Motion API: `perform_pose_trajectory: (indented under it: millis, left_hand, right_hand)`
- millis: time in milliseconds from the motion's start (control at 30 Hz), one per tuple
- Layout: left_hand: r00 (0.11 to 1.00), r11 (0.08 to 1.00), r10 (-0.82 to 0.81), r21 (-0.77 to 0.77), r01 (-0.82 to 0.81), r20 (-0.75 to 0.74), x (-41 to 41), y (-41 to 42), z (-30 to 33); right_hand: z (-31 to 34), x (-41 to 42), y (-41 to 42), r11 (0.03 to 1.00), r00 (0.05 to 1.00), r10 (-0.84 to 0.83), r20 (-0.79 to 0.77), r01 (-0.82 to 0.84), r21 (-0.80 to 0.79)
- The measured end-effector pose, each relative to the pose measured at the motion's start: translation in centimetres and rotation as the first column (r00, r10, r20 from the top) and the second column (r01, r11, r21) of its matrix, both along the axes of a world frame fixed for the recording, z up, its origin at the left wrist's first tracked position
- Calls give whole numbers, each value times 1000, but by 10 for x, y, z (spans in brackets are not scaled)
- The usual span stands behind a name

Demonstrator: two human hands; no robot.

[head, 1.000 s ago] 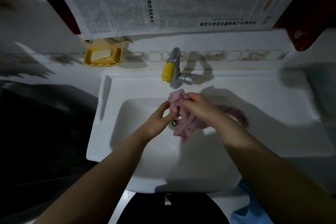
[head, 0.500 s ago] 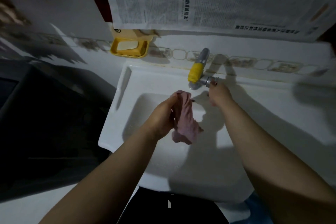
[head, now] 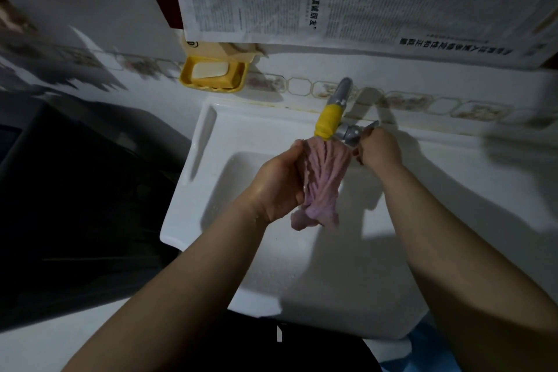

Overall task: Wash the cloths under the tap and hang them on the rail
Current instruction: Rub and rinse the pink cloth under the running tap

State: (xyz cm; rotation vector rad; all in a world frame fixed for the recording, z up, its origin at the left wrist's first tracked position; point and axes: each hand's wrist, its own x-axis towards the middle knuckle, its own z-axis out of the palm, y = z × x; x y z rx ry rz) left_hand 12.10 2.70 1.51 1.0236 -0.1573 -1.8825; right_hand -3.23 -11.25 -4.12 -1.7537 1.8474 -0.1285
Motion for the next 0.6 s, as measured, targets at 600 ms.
perform_pose_trajectory:
  millis: [600]
  left_hand:
    - [991, 997, -75, -8, 76, 110, 0, -1, 2]
  right_hand:
    - [22, 19, 21, 845, 901, -275, 337, 59, 532]
